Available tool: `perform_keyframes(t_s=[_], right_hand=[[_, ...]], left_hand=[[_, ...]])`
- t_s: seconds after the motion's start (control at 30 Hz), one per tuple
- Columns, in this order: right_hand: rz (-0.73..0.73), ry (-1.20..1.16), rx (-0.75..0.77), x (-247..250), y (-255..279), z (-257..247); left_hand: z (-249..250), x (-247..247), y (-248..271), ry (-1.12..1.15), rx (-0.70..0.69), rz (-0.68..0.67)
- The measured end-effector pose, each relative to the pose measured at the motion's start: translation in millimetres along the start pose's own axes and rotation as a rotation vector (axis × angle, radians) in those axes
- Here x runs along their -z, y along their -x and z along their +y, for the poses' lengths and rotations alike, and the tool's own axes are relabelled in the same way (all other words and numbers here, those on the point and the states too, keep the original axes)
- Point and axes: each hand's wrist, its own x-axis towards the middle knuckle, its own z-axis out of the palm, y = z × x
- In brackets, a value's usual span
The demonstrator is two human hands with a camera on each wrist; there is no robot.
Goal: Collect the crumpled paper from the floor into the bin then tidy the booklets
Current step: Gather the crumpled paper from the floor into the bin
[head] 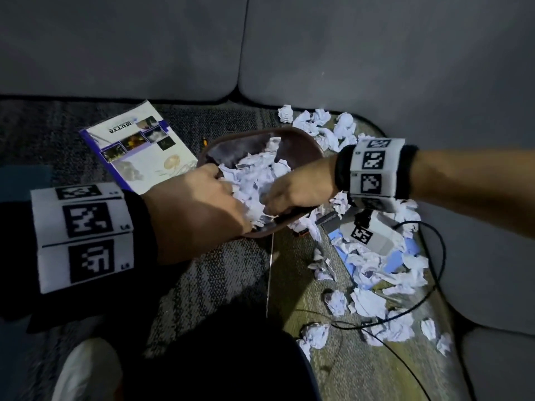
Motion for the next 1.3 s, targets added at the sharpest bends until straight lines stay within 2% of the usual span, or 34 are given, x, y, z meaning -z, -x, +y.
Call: perform_keyframes(t_s=[0.07, 0.13, 0.2, 0.27, 0.33, 0.37, 0.4, 0.47, 0.5, 0.53, 0.57, 0.63, 0.73, 0.8, 0.87, 0.93, 1.0, 1.1, 1.17, 1.23, 1.3], right_hand=[[0.150, -0.070, -0.105, 11, 17, -1], [0.267, -0.114, -0.225, 19, 40, 0], [0.532, -0.100, -0.243, 16, 61, 1], [0.869, -0.179, -0.207, -7, 75, 2], [1.049, -0.242, -0.260, -60, 78, 11], [1.036, -0.253, -0.336, -95, 75, 16], [0.936, -0.265, -0.451, -136, 67, 20], [0.542, -0.309, -0.698, -217, 48, 26], [0.397, -0.337, -0.767, -252, 39, 27], [0.323, -0.358, -0.805, -282, 31, 27], [0.299, -0.371, -0.831, -304, 26, 27], [0.310, -0.379, -0.840, -332, 17, 19], [0.365, -0.368, -0.795, -349, 6, 3], [0.419, -0.361, -0.747, -355, -2, -4], [0.443, -0.293, -0.700, -360, -4, -8], [0.455, -0.208, -0.616, -364, -5, -11], [0.445, -0.168, -0.532, -368, -4, -16], [0.332, -0.091, -0.443, -384, -4, -15], [0.318, -0.061, -0.432, -393, -7, -15], [0.390, -0.145, -0.449, -388, -8, -12], [0.479, -0.240, -0.540, -367, -4, -4]], left_hand=[[-5, -1, 5, 0.095, -0.027, 0.086], [-9, 2, 6, 0.117, -0.060, 0.074], [-10, -2, 6, 0.095, -0.109, 0.098], [-12, 1, 3, 0.089, -0.136, 0.108], [-11, 3, -1, 0.067, -0.136, 0.104], [-11, 3, -3, 0.059, -0.127, 0.098], [-11, 6, -5, 0.045, -0.120, 0.067], [-4, 21, -14, 0.052, -0.117, 0.008], [0, 29, -19, 0.039, -0.108, 0.001], [5, 40, -23, 0.013, -0.068, -0.035], [7, 43, -27, -0.032, -0.070, 0.009], [9, 48, -30, -0.051, -0.078, -0.002], [21, 66, -38, -0.060, -0.060, -0.152], [22, 62, -44, -0.130, -0.110, -0.083], [30, 71, -48, -0.190, -0.124, -0.111], [32, 71, -50, -0.158, -0.137, -0.127], [33, 70, -53, -0.124, -0.129, -0.146], [38, 67, -56, -0.141, -0.148, -0.141], [37, 65, -57, -0.144, -0.151, -0.121], [34, 66, -51, -0.099, -0.139, -0.106], [30, 66, -48, -0.038, -0.126, -0.099]])
